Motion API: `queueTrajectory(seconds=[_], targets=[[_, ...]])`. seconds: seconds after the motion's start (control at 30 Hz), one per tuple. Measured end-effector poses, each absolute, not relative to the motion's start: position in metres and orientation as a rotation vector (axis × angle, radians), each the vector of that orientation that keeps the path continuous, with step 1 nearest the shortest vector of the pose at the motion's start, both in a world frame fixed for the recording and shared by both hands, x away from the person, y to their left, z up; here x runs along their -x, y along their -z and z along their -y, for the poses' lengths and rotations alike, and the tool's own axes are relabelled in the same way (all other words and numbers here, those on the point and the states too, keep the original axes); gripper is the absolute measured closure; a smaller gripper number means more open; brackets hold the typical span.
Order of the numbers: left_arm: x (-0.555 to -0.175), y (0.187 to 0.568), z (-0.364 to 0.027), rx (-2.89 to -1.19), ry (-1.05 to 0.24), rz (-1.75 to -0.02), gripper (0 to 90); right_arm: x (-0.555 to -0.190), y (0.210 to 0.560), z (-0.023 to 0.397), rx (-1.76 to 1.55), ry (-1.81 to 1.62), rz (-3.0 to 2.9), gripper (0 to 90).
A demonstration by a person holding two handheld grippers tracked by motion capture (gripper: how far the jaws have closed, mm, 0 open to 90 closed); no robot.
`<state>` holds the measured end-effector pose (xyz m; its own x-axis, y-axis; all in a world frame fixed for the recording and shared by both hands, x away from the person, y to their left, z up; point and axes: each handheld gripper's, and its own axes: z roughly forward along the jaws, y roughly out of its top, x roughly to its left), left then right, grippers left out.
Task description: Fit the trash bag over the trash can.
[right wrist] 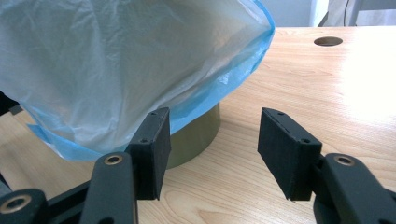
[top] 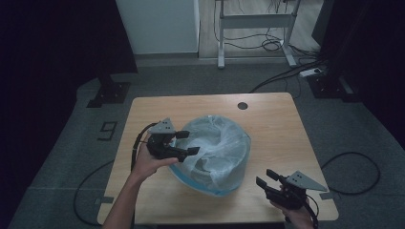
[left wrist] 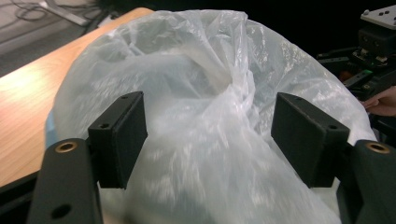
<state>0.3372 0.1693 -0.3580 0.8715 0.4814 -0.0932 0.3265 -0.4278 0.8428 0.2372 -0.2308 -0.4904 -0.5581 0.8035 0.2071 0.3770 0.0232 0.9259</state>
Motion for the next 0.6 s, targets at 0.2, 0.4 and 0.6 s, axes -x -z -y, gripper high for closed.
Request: queueTrajectory(seconds=[0.2,0.4,0.6], targets=[[-0.32,0.359,-0.19,-2.006,-0.257,-0.625,26.4,-0.238,0.492,0.232,-1.207,-1.529,-1.932,42.3],[-0.302,0.369,-0.21,-2.012,-0.314,-0.663,26.3,-0.239,0.492,0.235,-1.218,-1.522,-1.928,41.8],[-0.288,0.385,-0.231,-1.991,-0.322,-0.716,26.3,-0.24,0.494,0.236,-1.228,-1.51,-1.931,41.4]])
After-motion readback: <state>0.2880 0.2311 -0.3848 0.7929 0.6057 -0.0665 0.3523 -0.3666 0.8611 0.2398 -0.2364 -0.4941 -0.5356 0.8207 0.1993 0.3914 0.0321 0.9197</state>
